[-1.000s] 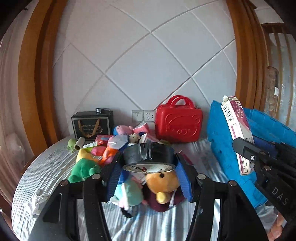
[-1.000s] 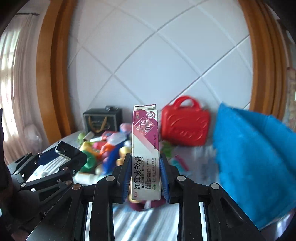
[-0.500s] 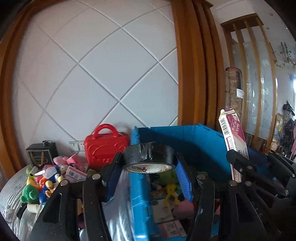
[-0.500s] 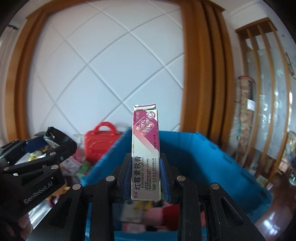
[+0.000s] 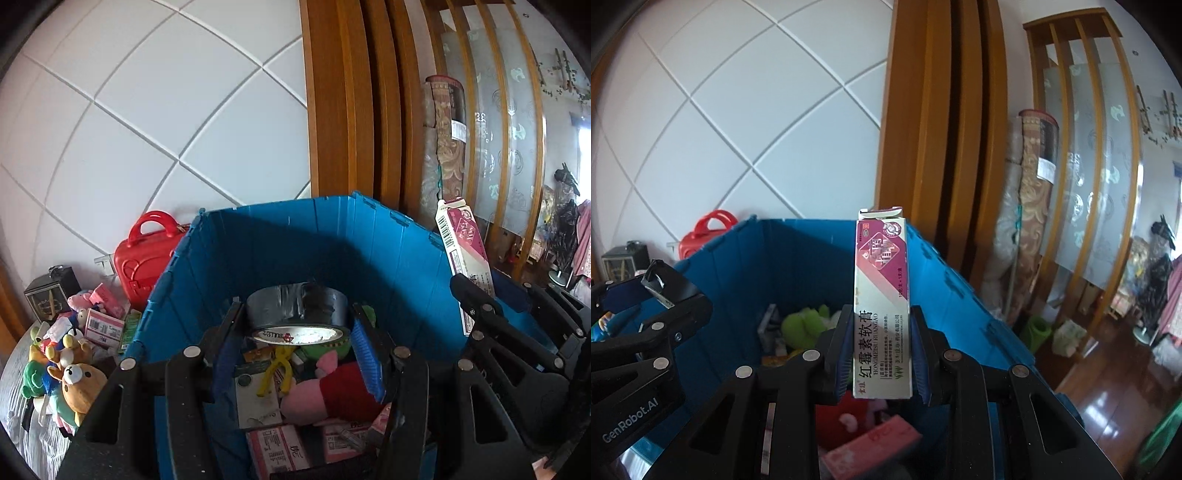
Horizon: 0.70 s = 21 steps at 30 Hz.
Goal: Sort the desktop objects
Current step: 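Open both grippers to drop the tape roll and ointment box into the crate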
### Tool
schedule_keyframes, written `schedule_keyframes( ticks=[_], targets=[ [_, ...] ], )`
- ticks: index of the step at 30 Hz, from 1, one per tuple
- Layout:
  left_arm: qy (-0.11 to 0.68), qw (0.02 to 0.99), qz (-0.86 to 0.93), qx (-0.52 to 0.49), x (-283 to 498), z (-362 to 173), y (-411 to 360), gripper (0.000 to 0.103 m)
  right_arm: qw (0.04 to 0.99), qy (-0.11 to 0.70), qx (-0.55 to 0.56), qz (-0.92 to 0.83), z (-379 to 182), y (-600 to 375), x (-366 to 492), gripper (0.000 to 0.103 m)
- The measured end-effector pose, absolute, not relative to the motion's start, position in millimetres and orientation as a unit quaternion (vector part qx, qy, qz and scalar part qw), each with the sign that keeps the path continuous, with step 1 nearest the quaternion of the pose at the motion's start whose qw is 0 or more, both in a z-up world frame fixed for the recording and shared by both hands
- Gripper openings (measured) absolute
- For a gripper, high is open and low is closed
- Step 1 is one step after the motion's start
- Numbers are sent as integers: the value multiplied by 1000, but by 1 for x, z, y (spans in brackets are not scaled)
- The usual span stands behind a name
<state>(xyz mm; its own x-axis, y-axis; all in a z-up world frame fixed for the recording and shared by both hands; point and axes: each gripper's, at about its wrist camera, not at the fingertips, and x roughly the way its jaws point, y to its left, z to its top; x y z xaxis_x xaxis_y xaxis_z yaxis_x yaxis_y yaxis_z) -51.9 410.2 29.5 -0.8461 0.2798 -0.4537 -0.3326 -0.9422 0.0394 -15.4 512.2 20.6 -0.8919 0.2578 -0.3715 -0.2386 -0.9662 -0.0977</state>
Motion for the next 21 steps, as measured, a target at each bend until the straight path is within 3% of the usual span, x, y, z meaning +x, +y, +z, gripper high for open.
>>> schedule_keyframes(
  ticks=[11,13,16,20,21],
  targets=[
    [53,167,943,-285,-67,14,428,55,151,-30,-253,955,-1,551,-37,28],
    [50,166,941,-290,-68,14,428,56,153,-27,-250,956,-1,554,-34,38],
    [51,161,943,-288,-66,14,429,70,153,-24,-239,959,2,557,-28,60],
    [48,162,942,-290,-61,15,427,71,153,-24,-224,962,6,558,-19,70],
    [45,163,941,-292,-60,15,425,71,154,-25,-220,963,6,558,-16,78]
  ],
)
